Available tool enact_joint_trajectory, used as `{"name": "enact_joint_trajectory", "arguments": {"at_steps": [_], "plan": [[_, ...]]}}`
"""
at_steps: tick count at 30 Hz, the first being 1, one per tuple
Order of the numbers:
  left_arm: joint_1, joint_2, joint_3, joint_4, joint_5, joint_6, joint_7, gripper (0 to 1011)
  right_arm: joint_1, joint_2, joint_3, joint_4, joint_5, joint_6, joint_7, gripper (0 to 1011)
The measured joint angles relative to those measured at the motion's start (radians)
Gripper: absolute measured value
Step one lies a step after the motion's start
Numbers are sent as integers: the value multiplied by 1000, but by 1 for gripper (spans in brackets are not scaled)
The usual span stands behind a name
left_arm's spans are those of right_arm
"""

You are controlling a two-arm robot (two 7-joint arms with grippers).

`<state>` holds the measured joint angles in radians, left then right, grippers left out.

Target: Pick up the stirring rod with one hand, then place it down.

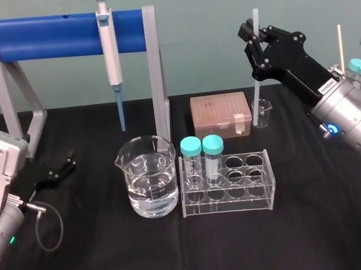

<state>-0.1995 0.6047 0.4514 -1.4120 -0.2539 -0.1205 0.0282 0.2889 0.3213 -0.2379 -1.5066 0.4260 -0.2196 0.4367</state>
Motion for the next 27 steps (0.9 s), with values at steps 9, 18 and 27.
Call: {"name": "enact_joint_trajectory", "arguments": {"at_steps": [9, 18, 27], "plan": [[0, 0, 0, 0, 0, 0, 0, 1000, -2, 0, 0, -1, 0, 0, 0, 72], [0, 0, 0, 0, 0, 0, 0, 1000, -9, 2, 2, -6, 3, -1, -1, 72], [0, 0, 0, 0, 0, 0, 0, 1000, -46, 14, -6, -21, 10, 29, -1, 72]]}}
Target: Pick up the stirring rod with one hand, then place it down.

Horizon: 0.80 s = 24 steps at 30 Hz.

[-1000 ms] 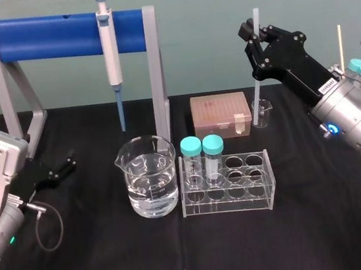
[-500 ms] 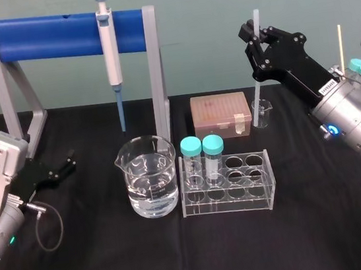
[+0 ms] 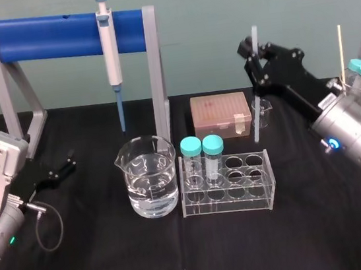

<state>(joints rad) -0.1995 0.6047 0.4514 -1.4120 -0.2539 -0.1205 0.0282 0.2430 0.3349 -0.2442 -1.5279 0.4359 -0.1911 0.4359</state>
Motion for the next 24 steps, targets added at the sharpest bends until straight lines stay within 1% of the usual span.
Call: {"name": "enact_joint_trajectory", "arguments": {"at_steps": [7, 12, 18, 24], "plan": [[0, 0, 0, 0, 0, 0, 0, 1000, -26, 7, -11, 6, -2, 20, -5, 72], [0, 0, 0, 0, 0, 0, 0, 1000, -30, 8, -12, 16, -6, 20, -11, 72], [0, 0, 0, 0, 0, 0, 0, 1000, -27, 2, -13, 31, -9, 12, -11, 72], [0, 0, 0, 0, 0, 0, 0, 1000, -14, -12, -16, 56, -9, -4, -9, 72]]}}
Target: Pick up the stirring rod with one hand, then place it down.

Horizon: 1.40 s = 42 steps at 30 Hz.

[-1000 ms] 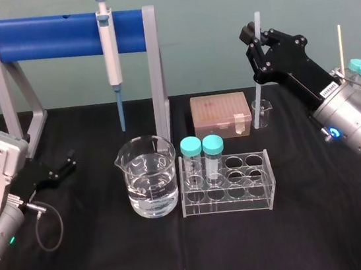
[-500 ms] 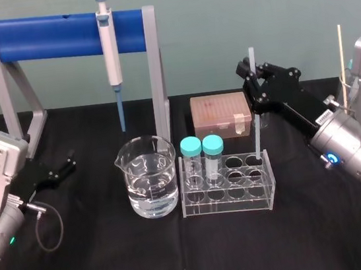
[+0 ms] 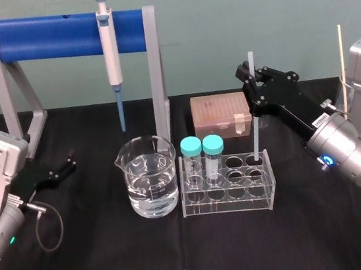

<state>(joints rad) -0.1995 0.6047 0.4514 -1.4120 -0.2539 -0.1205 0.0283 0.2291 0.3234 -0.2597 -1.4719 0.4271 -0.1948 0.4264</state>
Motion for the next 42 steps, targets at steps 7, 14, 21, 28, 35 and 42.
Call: {"name": "enact_joint_trajectory", "arguments": {"at_steps": [7, 14, 21, 28, 35, 42], "plan": [[0, 0, 0, 0, 0, 0, 0, 1000, 22, -12, -5, 37, -10, -9, 3, 72], [0, 0, 0, 0, 0, 0, 0, 1001, 35, -20, -11, 69, -19, -7, 3, 72], [0, 0, 0, 0, 0, 0, 0, 1000, 41, -27, -14, 92, -19, 1, 4, 72], [0, 0, 0, 0, 0, 0, 0, 1000, 43, -33, -19, 113, -23, 11, 4, 72], [0, 0, 0, 0, 0, 0, 0, 1000, 42, -38, -19, 128, -26, 18, -2, 72], [0, 0, 0, 0, 0, 0, 0, 1000, 39, -45, -18, 138, -28, 23, -10, 72]]}}
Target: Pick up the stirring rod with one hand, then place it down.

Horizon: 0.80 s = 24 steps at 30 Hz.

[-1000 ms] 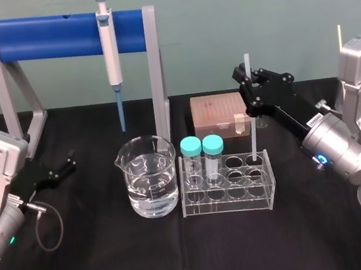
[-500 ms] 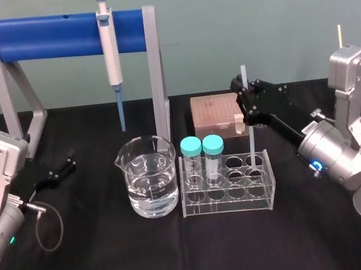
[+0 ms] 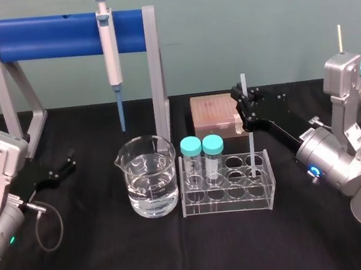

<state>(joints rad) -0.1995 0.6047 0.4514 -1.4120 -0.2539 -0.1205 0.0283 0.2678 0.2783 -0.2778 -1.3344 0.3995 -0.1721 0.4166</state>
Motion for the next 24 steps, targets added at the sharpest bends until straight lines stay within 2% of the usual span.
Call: {"name": "enact_joint_trajectory", "arguments": {"at_steps": [24], "plan": [[0, 0, 0, 0, 0, 0, 0, 1000, -13, -9, 5, 12, -13, 18, -19, 72]]}}
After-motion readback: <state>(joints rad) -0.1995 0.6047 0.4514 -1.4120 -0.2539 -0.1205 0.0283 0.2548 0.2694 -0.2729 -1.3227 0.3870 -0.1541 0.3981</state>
